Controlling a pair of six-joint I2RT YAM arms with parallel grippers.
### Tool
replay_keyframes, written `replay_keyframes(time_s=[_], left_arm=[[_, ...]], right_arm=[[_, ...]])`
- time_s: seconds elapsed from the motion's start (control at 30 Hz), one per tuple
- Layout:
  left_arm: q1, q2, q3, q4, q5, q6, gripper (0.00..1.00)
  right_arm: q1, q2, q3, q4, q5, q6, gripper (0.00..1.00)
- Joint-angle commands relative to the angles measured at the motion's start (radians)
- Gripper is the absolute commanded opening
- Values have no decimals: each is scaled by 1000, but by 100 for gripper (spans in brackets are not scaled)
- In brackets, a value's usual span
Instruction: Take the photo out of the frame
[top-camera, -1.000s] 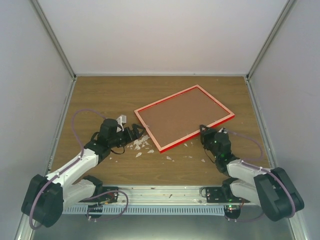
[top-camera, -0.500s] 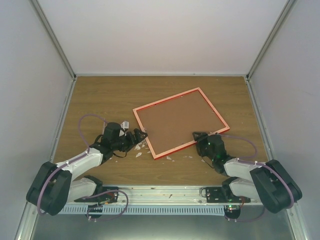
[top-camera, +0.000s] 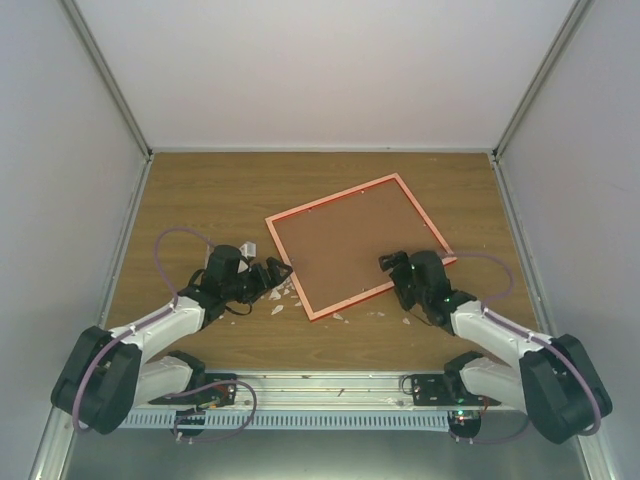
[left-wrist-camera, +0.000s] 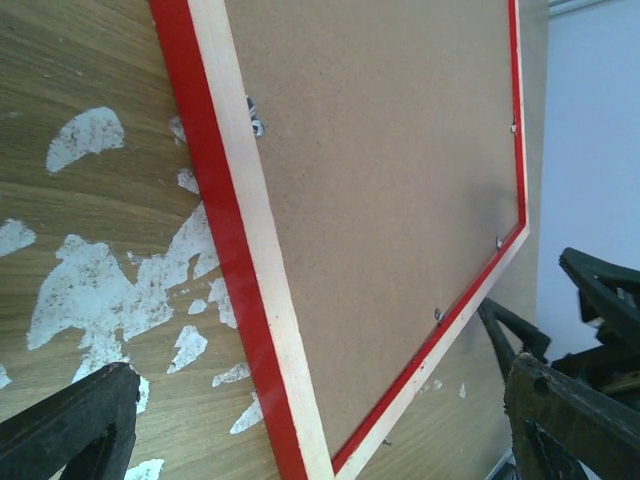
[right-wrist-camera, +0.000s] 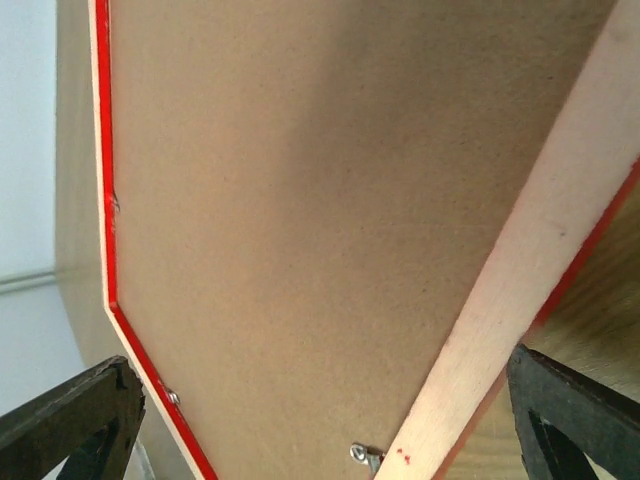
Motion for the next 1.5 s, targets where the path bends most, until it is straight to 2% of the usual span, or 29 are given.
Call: replay_keyframes(time_s=[0.0, 0.1, 0.3, 0.4, 0.53, 0.6, 0.77, 1.0, 1.27, 1.47], left_arm=[[5, -19, 33, -28, -48, 49, 99], [5, -18, 46, -51, -61, 68, 99], [-4, 12, 82, -74, -74, 103, 99], [-15, 47, 106, -82, -84, 122, 99], [-29, 102, 140, -82, -95, 147, 99], [-35, 134, 161, -85, -104, 161, 99], [-43, 219, 216, -85, -110, 193, 99], [-50, 312, 275, -115, -112, 220, 99], [-54, 406, 330, -124, -112, 245, 99], [-56, 457, 352, -134, -106, 261, 99]], right_arm=[[-6, 15, 127, -257, -25, -160, 100], [-29, 29, 178, -336, -30, -280, 100], [-174, 44, 228, -307, -129, -583, 100], [-247, 65, 307, -298, -116, -781, 100], [-371, 133, 408, -271, -170, -949, 100], [-421, 218, 464, -255, -205, -1012, 100], [-546, 425, 604, -237, -307, -1075, 100], [-600, 662, 723, -223, -378, -1110, 100], [-602, 734, 723, -238, -410, -1134, 100], [-594, 696, 628, -209, -494, -1122, 100]])
